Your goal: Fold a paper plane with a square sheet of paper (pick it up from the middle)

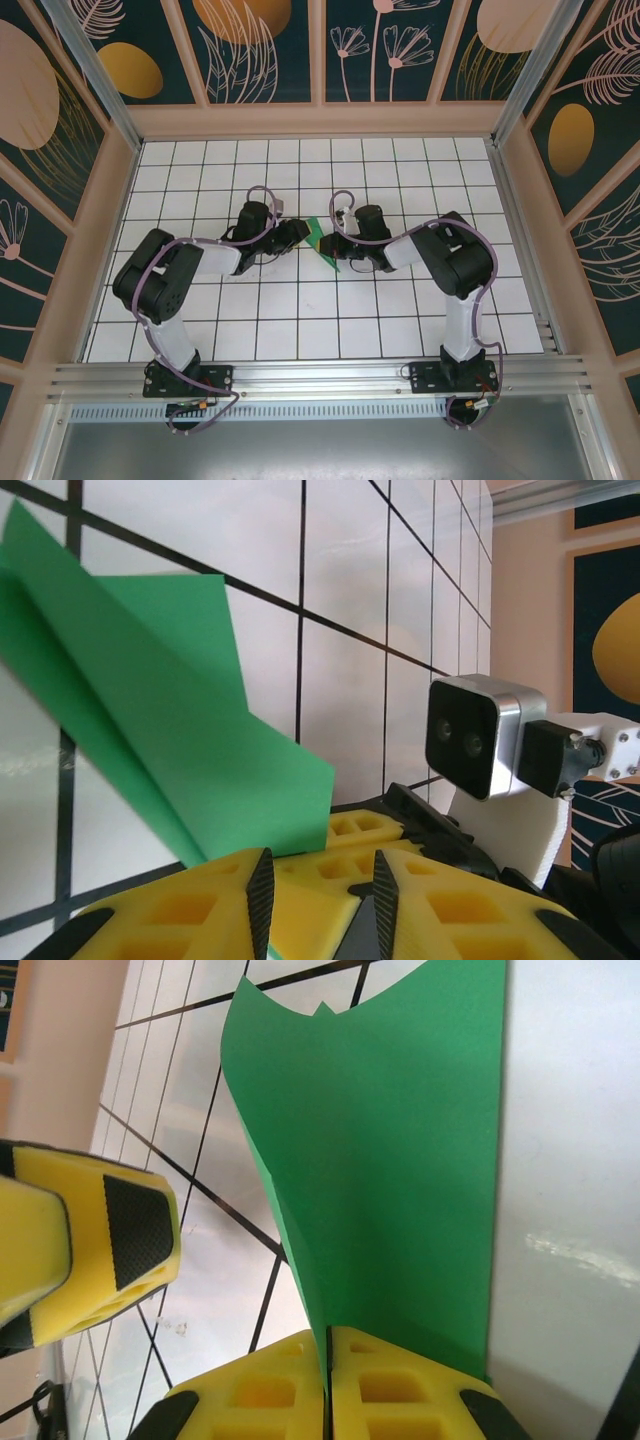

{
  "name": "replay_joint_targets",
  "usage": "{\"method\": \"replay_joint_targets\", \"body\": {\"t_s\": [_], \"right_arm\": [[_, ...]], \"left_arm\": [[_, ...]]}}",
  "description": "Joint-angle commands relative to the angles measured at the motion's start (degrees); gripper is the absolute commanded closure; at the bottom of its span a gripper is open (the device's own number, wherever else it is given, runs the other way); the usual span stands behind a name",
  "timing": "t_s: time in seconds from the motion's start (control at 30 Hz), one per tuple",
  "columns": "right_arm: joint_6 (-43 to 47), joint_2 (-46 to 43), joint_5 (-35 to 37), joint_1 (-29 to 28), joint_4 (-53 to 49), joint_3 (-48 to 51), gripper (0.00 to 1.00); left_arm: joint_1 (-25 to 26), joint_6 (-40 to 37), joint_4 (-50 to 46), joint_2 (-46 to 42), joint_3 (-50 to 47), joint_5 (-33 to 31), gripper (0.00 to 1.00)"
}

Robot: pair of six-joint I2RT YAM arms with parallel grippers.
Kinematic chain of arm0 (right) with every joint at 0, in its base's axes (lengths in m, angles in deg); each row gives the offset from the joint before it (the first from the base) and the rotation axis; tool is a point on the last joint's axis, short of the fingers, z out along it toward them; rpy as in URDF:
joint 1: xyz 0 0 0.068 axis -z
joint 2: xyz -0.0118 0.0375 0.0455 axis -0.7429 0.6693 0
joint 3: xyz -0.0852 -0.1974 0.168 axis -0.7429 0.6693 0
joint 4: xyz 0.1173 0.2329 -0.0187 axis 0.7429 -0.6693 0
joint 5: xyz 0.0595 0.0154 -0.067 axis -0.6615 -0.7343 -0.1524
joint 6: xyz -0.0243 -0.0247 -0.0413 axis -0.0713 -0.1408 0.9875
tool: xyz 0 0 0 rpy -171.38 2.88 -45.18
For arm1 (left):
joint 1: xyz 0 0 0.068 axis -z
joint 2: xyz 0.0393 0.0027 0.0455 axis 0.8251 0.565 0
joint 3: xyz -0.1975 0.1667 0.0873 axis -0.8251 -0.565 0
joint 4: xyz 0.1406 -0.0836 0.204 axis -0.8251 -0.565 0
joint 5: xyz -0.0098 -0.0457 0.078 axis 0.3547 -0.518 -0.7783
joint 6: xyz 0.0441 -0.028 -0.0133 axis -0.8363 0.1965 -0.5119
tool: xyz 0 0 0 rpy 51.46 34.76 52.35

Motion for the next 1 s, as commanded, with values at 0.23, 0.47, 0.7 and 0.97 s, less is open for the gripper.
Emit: {"method": "replay_joint_targets", "body": {"t_s": [0.23, 0.47, 0.7, 0.97], "right_arm": [[-1.06, 2.83, -1.74, 1.6, -1.82, -1.72, 0.9], [-0.29, 3.36, -2.09, 1.52, -3.41, -2.63, 0.89], [-0.16, 3.55, -2.79, 1.52, -4.94, -3.54, 0.85], [0.02, 2.44, -3.24, 1.52, -6.72, -4.08, 0.82]], "left_arm": [[0.7, -1.08, 2.24, 4.15, 3.68, 1.7, 0.69], [0.7, -1.53, 2.19, 6.18, 5.15, 1.37, 0.72], [0.7, -1.76, 1.76, 7.85, 5.51, 0.57, 0.76], [0.7, -1.97, 0.72, 8.71, 5.82, -0.47, 0.79]]}}
